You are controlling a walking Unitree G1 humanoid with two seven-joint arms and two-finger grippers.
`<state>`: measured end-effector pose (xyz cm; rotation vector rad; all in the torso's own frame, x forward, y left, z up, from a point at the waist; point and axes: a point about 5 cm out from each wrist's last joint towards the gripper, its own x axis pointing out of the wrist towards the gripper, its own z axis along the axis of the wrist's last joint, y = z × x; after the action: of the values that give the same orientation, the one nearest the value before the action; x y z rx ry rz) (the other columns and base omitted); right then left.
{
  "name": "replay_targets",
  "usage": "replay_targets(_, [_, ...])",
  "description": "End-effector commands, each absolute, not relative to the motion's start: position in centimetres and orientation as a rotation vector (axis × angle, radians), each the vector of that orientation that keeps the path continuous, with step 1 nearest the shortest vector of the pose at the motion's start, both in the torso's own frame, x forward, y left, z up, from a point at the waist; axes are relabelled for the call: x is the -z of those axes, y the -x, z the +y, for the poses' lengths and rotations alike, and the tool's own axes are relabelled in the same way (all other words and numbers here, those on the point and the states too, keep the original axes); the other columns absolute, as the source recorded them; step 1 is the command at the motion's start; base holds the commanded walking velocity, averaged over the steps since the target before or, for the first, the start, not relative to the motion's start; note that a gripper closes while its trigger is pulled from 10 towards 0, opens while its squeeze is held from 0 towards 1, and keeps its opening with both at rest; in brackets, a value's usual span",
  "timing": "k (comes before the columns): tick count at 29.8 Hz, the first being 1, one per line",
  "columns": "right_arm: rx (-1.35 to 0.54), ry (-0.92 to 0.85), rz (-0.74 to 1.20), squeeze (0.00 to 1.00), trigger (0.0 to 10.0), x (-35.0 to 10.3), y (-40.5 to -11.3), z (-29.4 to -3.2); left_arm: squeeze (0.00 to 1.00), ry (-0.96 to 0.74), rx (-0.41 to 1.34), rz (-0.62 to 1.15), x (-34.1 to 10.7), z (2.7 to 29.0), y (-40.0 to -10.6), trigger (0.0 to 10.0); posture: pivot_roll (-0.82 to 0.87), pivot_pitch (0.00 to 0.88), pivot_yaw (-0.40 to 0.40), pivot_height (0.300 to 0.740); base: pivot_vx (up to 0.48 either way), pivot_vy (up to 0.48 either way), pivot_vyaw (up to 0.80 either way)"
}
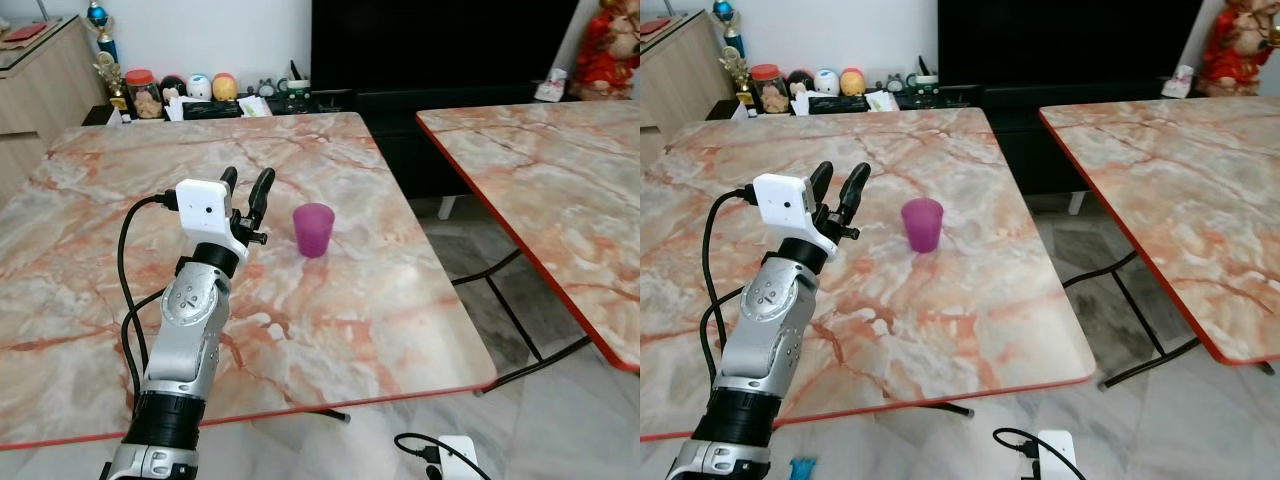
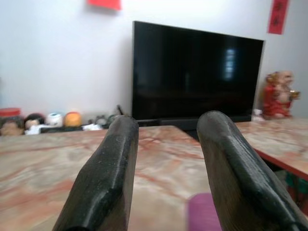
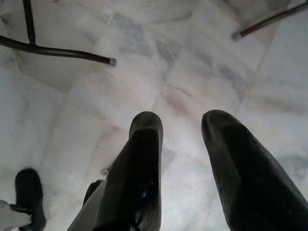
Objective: Setting the table
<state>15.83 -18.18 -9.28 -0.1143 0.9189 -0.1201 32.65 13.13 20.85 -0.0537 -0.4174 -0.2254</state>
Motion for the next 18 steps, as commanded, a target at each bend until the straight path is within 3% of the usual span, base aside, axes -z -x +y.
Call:
replay_targets(1, [0.109,0.114,0.919,0.0,10.0,9.31,-15.82,-17.86,0.0,0.046,0.22,-0.435,-21.33,13.39,-32.59,10.0,0.13,0.0,-0.019,0.74,0.0,0.0,0.0])
replay_targets(18, [0.098,0.118,0.899,0.0,10.0,9.16,-16.19,-17.42,0.0,0.056,0.25,-0.433,-21.42,13.01,-32.47,10.0,0.13,0.0,-0.021,0.74,0.0,0.0,0.0])
